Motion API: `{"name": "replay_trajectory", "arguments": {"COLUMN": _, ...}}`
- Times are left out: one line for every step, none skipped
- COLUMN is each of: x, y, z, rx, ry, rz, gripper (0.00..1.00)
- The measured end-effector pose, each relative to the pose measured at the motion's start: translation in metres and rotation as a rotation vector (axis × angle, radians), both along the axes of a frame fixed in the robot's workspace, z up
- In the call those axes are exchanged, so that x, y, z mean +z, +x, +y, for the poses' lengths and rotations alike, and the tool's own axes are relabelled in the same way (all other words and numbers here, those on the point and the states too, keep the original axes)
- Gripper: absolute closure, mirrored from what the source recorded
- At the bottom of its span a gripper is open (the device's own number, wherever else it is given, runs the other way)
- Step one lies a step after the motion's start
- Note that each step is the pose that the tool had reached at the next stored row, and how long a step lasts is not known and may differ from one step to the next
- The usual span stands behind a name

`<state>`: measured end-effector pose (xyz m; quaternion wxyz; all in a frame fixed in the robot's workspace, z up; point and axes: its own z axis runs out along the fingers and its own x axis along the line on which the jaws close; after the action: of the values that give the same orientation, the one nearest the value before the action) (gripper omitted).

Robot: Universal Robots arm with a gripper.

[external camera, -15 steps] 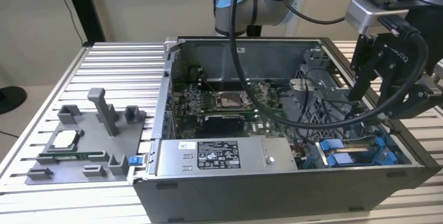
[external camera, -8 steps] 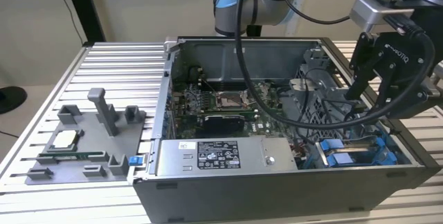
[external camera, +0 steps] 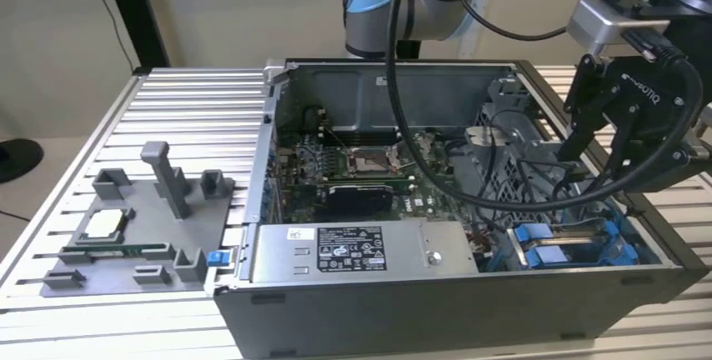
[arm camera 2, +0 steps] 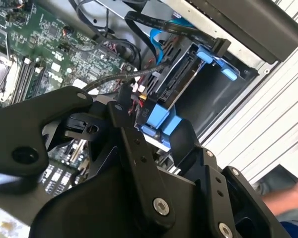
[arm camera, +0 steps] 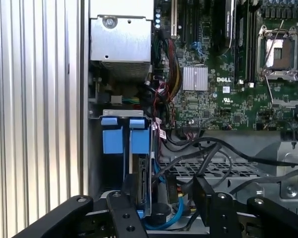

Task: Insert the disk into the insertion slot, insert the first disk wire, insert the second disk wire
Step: 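Insert the first disk wire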

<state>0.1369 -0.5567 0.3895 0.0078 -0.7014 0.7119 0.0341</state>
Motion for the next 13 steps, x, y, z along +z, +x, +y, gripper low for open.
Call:
{"name": "replay_trajectory", "arguments": {"x": -0.0003, "y": 0.0, "z": 0.0, "rx": 0.0, "ry": 0.0009, "rz": 0.0018, "gripper": 0.0}}
{"name": "replay_trajectory", "arguments": {"x": -0.0005, "y": 0.0, "z": 0.0, "rx": 0.0, "ry": 0.0014, "rz": 0.0029, "gripper": 0.0}}
{"name": "replay_trajectory", "arguments": {"x": -0.0007, "y": 0.0, "z": -0.0001, "rx": 0.0, "ry": 0.0019, "rz": 0.0031, "gripper": 0.0}}
{"name": "replay_trajectory", "arguments": {"x": -0.0009, "y": 0.0001, "z": -0.0001, "rx": 0.0, "ry": 0.0026, "rz": 0.0032, "gripper": 0.0}}
{"name": "replay_trajectory", "arguments": {"x": -0.001, "y": 0.0001, "z": 0.0, "rx": 0.0, "ry": 0.0034, "rz": 0.0032, "gripper": 0.0}}
{"name": "replay_trajectory", "arguments": {"x": -0.001, "y": 0.0001, "z": 0.0, "rx": 0.0, "ry": 0.0042, "rz": 0.0032, "gripper": 0.0}}
{"name": "replay_trajectory", "arguments": {"x": -0.0011, "y": 0.0002, "z": 0.0, "rx": 0.0, "ry": 0.0051, "rz": 0.0033, "gripper": 0.0}}
{"name": "replay_trajectory", "arguments": {"x": -0.0009, "y": 0.0003, "z": -0.0001, "rx": 0.0, "ry": 0.0061, "rz": 0.0033, "gripper": 0.0}}
{"name": "replay_trajectory", "arguments": {"x": -0.0008, "y": 0.0004, "z": -0.0001, "rx": -0.001, "ry": 0.0075, "rz": 0.0033, "gripper": 0.0}}
{"name": "replay_trajectory", "arguments": {"x": -0.0005, "y": 0.0004, "z": 0.0, "rx": -0.001, "ry": 0.0091, "rz": 0.0034, "gripper": 0.0}}
{"name": "replay_trajectory", "arguments": {"x": -0.0001, "y": 0.0005, "z": 0.0, "rx": -0.002, "ry": 0.011, "rz": 0.0035, "gripper": 0.0}}
{"name": "replay_trajectory", "arguments": {"x": 0.0004, "y": 0.0005, "z": 0.0, "rx": -0.003, "ry": 0.0135, "rz": 0.0035, "gripper": 0.0}}
{"name": "replay_trajectory", "arguments": {"x": 0.0007, "y": 0.0006, "z": -0.0001, "rx": -0.004, "ry": 0.0164, "rz": 0.0035, "gripper": 0.0}}
